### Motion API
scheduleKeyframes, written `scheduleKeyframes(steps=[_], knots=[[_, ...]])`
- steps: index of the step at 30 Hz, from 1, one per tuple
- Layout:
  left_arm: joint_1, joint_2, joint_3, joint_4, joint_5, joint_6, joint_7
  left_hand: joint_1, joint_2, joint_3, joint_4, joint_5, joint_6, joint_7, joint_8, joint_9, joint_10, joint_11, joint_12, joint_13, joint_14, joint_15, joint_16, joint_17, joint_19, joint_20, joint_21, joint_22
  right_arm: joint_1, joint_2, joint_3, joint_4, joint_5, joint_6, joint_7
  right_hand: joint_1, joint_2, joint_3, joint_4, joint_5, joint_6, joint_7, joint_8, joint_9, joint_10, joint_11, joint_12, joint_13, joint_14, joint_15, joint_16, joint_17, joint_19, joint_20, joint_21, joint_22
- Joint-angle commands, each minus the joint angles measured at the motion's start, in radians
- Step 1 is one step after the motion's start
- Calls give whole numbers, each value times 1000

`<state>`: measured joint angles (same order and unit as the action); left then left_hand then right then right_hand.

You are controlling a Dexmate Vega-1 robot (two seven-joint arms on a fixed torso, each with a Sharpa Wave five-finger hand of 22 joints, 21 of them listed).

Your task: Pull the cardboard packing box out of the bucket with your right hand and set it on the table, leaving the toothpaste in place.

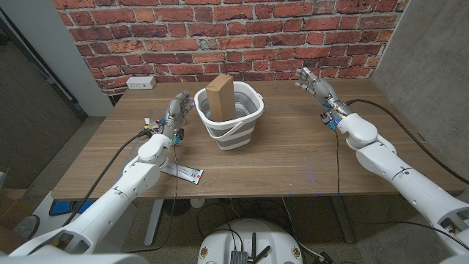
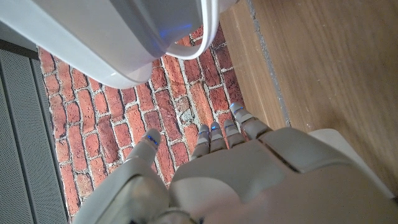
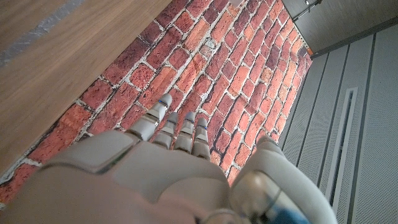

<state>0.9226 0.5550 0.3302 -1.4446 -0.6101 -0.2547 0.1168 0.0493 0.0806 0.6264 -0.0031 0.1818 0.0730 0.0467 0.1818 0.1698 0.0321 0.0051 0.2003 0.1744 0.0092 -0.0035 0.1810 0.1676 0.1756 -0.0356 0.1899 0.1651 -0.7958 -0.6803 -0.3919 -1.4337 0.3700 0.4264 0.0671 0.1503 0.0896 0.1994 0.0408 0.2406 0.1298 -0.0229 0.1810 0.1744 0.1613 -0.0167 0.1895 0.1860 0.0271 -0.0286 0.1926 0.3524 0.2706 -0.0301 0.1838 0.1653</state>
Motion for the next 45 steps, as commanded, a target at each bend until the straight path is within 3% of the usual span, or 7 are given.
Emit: scheduleKeyframes(steps=[1,5,11,23,32,39,45], knots=[[7,4,-7,3,-5,-9,-5,7,54,5,-8,2,8,-2,9,5,6,0,4,4,9,-1,2,2,8,-44,3,3,25,-41,-15,-68,-87,-29,-2,6,-11,2,-9,-2,-7,-4,0,4,-8,-1,-5,3,1,10,1,-4,-14,6,-6,1],[8,6,-8,2,-5,-5,-3,7,54,6,-9,2,8,-3,8,5,7,0,3,4,10,-1,1,1,8,-45,3,3,35,-68,-18,-98,-110,-49,13,13,-14,3,-16,-3,-11,-6,0,4,-8,-3,-4,3,1,11,1,-9,-26,14,-8,2],[13,3,-11,-1,-2,-11,8,7,55,7,-11,2,9,-2,7,5,7,0,3,4,11,-1,1,1,7,-45,2,3,51,-76,-23,-99,-115,-31,45,29,-21,8,-36,-7,-18,-9,2,4,-17,-4,-3,3,3,33,2,-25,-29,70,-3,2],[10,13,-13,-4,-2,-5,-1,7,56,11,-14,1,11,-2,6,5,10,1,2,4,14,0,0,1,7,-45,1,3,91,-122,-41,-162,-164,-69,108,51,-47,6,-72,-20,-59,4,-3,6,-52,23,-7,5,-27,72,-4,-46,-85,98,-9,4],[-5,14,-11,10,-2,-10,-18,7,57,13,-16,1,13,-2,6,5,11,0,1,4,14,1,-1,2,7,-45,1,3,170,-146,-69,-160,-199,-63,205,74,-44,16,-91,-24,-64,3,2,7,-52,23,-3,7,-32,67,-2,-52,-97,101,-8,4],[-6,15,-11,11,-3,-8,-21,7,57,15,-18,1,16,-3,6,5,13,1,0,4,16,1,-2,1,8,-45,1,3,225,-143,-87,-135,-240,-29,247,143,-28,51,-143,-41,-93,-6,3,7,-66,5,-1,8,-43,48,2,-67,-100,78,-1,4],[2,15,-9,3,-2,-1,-11,8,56,16,-21,1,18,-3,5,5,13,2,0,4,16,1,-2,1,8,-45,1,3,264,-142,-101,-123,-307,5,252,168,-23,63,-162,-44,-100,-11,5,7,-67,-1,1,8,-43,39,4,-74,-99,71,1,4]])
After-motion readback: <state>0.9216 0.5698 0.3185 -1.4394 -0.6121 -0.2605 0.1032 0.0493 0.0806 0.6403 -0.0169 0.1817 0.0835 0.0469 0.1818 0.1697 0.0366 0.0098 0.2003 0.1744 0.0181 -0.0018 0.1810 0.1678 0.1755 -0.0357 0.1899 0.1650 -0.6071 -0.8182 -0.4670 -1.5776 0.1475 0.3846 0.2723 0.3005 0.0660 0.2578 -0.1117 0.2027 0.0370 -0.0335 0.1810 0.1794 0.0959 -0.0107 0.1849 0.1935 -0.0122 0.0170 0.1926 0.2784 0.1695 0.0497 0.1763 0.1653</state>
